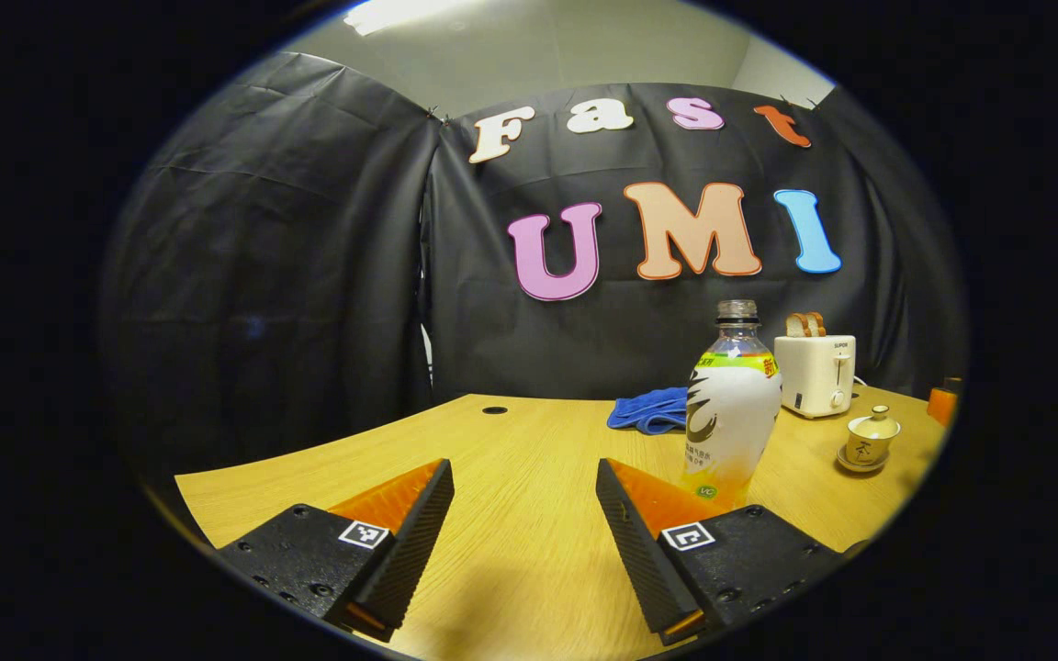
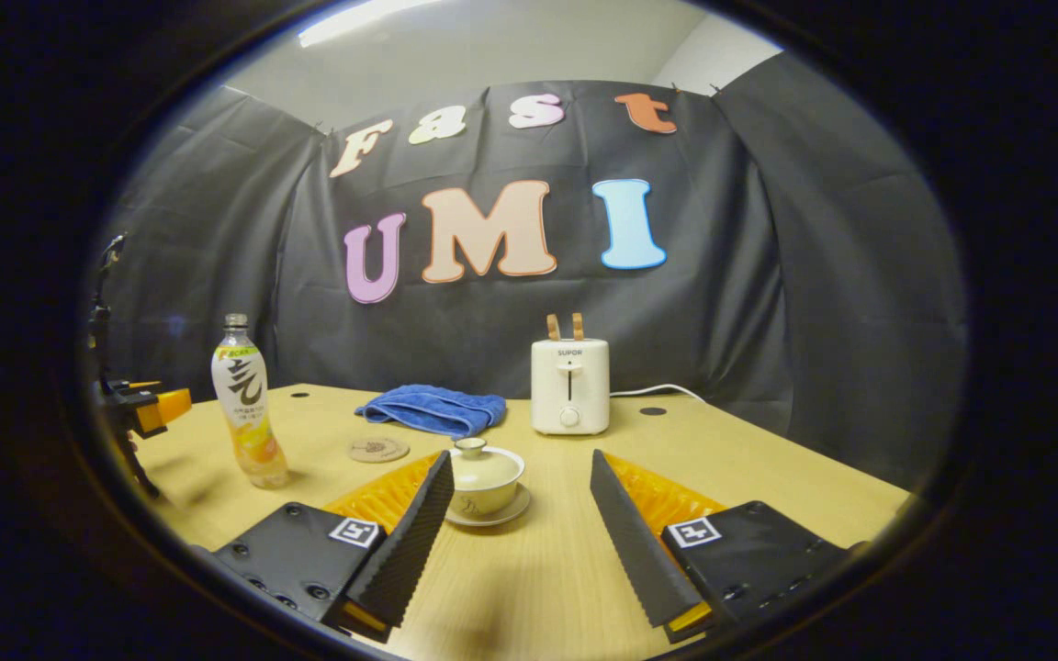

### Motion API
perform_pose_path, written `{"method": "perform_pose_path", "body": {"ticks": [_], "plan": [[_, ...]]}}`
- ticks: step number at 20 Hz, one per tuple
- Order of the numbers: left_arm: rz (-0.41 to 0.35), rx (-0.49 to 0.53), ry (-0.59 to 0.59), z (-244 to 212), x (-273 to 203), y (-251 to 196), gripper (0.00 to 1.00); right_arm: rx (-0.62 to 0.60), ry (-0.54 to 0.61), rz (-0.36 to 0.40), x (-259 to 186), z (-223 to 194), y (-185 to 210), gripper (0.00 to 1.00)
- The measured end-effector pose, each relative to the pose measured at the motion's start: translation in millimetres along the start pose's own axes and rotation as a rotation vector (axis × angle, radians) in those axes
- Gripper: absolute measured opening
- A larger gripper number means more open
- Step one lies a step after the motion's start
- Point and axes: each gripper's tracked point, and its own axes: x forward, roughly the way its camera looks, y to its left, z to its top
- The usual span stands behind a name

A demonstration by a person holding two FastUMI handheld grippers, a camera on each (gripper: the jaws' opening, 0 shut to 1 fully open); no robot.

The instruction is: Open the teacup lid with one hand, grasp the water bottle and pour water into the teacup with the other hand; after pouring, place the water bottle on the coaster and then close the teacup lid.

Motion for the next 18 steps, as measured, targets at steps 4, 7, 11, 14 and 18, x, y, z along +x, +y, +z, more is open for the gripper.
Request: {"method": "perform_pose_path", "body": {"ticks": [4, 7, 11, 14, 18], "plan": [[0.0, -0.001, 0.0, -0.7, 0.0, 0.2, 0.91, 0.0, 0.0, -0.001, -0.6, -0.4, -0.5, 0.94], [-0.008, -0.002, 0.001, -0.5, -0.8, -0.5, 0.92, 0.001, 0.0, -0.001, -0.4, 0.5, -0.2, 0.94], [-0.008, -0.002, 0.001, -0.6, 0.1, -0.9, 0.92, 0.001, 0.0, -0.001, -0.8, 0.0, -0.5, 0.95], [-0.007, -0.001, 0.001, -0.3, 0.2, -1.3, 0.92, 0.0, 0.0, -0.005, 0.5, -0.5, -0.7, 0.98], [-0.01, -0.002, 0.001, -1.2, 0.1, -1.7, 0.91, 0.001, 0.001, 0.003, 1.7, -0.4, 1.1, 0.97]]}}
